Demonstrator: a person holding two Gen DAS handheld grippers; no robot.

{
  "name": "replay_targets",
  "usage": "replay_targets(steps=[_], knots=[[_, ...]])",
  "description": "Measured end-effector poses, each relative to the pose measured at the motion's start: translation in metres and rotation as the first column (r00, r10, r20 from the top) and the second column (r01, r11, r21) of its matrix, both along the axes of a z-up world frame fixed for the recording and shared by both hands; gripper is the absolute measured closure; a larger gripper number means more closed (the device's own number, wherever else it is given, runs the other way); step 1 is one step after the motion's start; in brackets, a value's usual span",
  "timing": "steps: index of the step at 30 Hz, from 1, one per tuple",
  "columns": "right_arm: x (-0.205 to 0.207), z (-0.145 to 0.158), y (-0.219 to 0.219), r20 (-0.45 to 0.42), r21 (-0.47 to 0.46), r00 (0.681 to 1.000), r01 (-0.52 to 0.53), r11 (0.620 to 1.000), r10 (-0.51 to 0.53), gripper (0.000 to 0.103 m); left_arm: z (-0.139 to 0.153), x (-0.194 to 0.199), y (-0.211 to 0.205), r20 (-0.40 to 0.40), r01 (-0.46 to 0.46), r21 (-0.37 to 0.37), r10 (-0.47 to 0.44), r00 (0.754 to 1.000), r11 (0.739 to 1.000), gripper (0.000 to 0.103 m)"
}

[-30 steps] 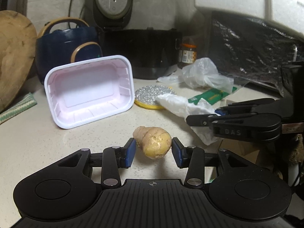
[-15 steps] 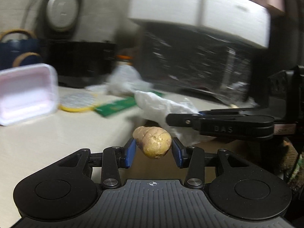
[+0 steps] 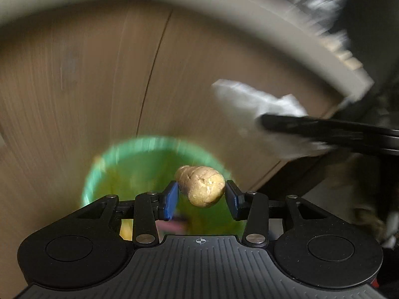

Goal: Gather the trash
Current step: 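Lower the ginger into the bin and open the left tool while the right tool releases the tissue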

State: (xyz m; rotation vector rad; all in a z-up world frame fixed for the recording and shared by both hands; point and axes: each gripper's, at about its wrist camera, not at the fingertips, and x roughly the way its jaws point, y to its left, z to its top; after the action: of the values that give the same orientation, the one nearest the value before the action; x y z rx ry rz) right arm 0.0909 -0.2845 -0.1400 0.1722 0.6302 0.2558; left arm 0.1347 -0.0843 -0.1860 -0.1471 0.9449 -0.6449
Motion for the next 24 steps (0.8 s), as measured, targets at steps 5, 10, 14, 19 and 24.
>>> replay_targets(steps=[5, 10, 14, 19, 24], knots=[[0.019, -0.056, -0.012, -0.145, 0.020, 0.989, 0.018, 1.000, -0.015, 0.090, -0.104, 0.038, -0.012, -0.236, -0.072, 0.024, 0.076, 0.969, 0.997, 0.057], [0.030, -0.093, -0.024, -0.247, 0.032, 0.968, 0.055, 0.998, -0.045, 0.090, -0.175, 0.066, -0.022, -0.406, -0.139, 0.007, 0.130, 0.905, 0.990, 0.058], [0.040, -0.114, -0.032, -0.313, 0.039, 0.948, 0.074, 0.996, -0.058, 0.090, -0.200, 0.071, -0.011, -0.458, -0.173, -0.022, 0.144, 0.878, 0.985, 0.059], [0.055, -0.140, -0.022, -0.396, 0.046, 0.917, 0.066, 0.997, -0.042, 0.090, -0.198, 0.072, 0.007, -0.414, -0.189, -0.055, 0.150, 0.898, 0.980, 0.059], [0.098, -0.176, 0.011, -0.508, 0.012, 0.861, -0.021, 1.000, 0.024, 0.090, -0.167, 0.059, 0.016, -0.276, -0.069, -0.002, 0.066, 0.959, 0.998, 0.059]])
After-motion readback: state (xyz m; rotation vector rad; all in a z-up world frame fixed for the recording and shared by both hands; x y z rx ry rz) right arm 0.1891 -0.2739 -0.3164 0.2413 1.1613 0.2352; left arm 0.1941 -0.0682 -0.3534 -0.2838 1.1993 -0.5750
